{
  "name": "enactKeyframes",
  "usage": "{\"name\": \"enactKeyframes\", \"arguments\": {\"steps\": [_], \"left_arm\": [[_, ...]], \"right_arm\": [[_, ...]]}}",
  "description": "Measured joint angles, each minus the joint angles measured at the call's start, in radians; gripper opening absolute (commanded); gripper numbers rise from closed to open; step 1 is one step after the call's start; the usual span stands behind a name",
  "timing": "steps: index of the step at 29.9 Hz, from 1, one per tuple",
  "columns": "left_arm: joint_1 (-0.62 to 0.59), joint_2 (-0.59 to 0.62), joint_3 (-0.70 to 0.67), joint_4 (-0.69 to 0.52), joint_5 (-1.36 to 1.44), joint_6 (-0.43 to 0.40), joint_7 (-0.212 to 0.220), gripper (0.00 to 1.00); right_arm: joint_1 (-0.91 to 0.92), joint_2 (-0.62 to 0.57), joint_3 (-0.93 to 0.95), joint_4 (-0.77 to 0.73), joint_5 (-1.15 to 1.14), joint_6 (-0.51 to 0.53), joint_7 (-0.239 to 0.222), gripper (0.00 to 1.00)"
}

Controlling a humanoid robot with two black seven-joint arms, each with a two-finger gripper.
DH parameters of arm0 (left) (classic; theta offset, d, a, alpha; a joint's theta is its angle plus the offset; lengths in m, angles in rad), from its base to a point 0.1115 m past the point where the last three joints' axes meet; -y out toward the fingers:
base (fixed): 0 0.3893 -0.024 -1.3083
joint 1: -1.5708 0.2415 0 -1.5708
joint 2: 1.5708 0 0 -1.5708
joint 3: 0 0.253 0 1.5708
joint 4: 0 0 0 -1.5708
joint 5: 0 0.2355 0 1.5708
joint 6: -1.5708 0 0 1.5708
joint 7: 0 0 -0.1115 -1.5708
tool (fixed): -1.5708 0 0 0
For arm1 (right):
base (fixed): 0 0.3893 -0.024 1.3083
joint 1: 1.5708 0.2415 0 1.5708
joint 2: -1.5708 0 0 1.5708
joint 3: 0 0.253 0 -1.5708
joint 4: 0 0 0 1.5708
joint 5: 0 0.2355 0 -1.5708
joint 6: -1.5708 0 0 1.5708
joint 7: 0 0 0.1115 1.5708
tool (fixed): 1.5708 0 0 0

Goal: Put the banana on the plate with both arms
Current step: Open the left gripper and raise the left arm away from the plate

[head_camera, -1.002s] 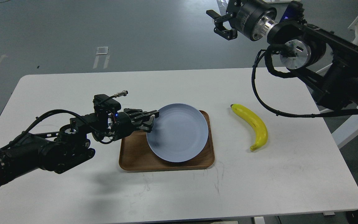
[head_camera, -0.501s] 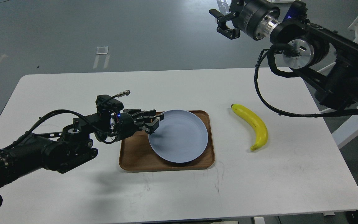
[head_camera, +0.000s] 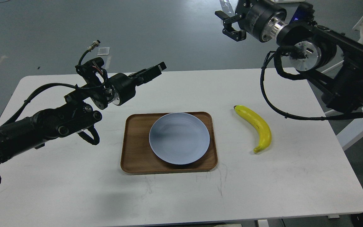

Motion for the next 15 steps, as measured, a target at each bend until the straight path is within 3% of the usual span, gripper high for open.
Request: {"name": "enactKeyframes", "arguments": {"steps": [4,10,15], "left_arm": [[-0.019,-0.005,-0.155,-0.037,-0.236,-0.059,0.048,0.98],[0.056,-0.004,-0.338,-0.058,-0.451,-0.089,0.224,0.98],[0.129,0.009,-0.474,-0.067,-0.532,-0.124,0.291,0.98]], "right_arm": [[-0.034,0.0,0.009,0.004,-0.001,0.004,0.003,1.0],[-0.11,-0.023,0.031,0.037,-0.001,0.007,0.005,1.0],[-0.159,-0.026,0.055,0.042,0.001,0.009,0.004,1.0]]}}
